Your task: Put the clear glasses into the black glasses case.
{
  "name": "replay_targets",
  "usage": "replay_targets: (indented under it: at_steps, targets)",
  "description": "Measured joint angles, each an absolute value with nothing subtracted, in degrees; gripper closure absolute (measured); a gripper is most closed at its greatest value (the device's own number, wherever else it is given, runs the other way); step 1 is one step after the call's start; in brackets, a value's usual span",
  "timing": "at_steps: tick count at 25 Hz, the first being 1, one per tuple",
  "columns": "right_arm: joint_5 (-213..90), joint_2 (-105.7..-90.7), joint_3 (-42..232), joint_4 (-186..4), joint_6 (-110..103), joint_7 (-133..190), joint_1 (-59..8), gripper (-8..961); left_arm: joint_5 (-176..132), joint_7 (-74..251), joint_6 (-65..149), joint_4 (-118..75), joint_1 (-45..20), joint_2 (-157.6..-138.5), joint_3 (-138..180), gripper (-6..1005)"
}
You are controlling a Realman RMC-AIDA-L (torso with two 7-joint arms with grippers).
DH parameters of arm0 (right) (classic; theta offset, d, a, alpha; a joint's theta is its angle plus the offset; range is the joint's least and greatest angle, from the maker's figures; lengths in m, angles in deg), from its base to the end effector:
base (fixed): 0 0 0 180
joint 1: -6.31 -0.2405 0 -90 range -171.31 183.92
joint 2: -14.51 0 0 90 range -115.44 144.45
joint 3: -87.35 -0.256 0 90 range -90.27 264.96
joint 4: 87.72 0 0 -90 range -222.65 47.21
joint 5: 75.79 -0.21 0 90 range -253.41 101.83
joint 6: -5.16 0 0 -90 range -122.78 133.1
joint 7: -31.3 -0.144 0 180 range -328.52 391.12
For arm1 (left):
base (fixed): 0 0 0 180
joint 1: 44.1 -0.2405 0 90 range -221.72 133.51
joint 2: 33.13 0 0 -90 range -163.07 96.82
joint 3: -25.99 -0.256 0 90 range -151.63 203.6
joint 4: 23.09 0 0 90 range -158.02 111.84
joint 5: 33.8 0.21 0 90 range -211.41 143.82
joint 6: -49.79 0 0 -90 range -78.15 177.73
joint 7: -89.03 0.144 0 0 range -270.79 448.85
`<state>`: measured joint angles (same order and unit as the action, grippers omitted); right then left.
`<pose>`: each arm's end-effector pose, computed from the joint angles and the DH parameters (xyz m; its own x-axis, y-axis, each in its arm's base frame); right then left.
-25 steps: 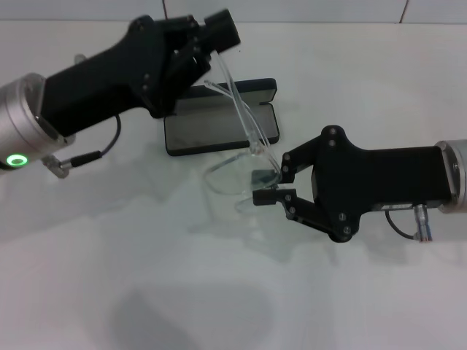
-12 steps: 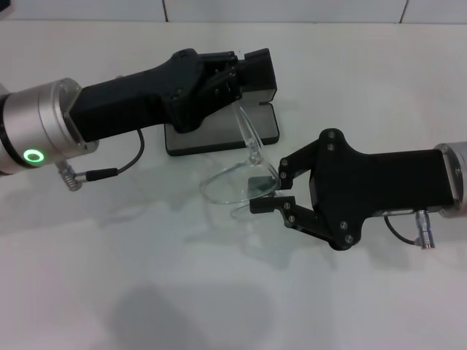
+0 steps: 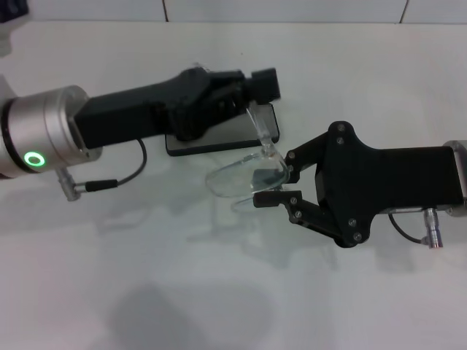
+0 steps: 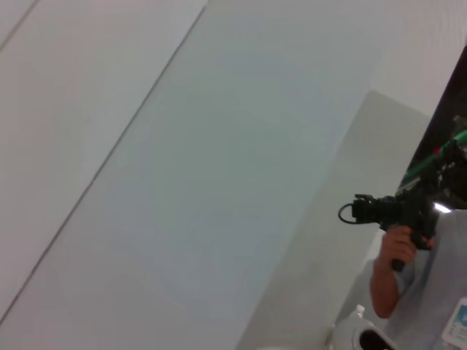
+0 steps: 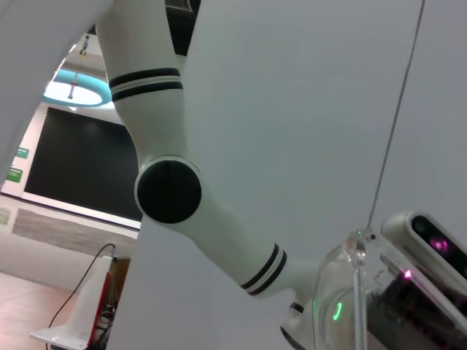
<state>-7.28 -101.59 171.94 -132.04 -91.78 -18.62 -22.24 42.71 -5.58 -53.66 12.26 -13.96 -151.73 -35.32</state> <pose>0.1490 0.2903 -0.0210 0.6044 0.3186 -0.7302 0.2879 -0.9420 -0.1727 -0.1759 0.3084 0.0075 0.4527 0.4696 0.7580 0.3326 -0.8777 0.3451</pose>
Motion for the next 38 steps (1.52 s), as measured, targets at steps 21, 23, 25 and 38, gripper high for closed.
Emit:
replay_targets:
  at_steps: [21, 23, 25, 38]
  targets:
    - [-10.05, -101.46, 171.72, -131.76, -91.62, -17.82, -22.46, 854, 44.14, -11.55, -54.16, 12.24, -13.40, -151.74, -36.65, 946]
    - [-10.04, -101.42, 171.75, -131.56, -91.59, -17.82, -22.49, 854, 43.06, -10.84, -54.41, 12.50, -13.69, -151.87, -36.13, 946]
    - [-9.92, -101.42, 171.84, -131.48, -91.54, -17.83, -22.43, 854, 40.90, -9.36, -54.53, 13.22, -14.55, -152.00, -35.77, 945]
    - [-16.87, -101.51, 171.63, -131.41, -100.32, -16.07, -20.36, 854, 31.46, 15.20, -49.24, 8.62, -20.50, -152.62, -31.05, 944]
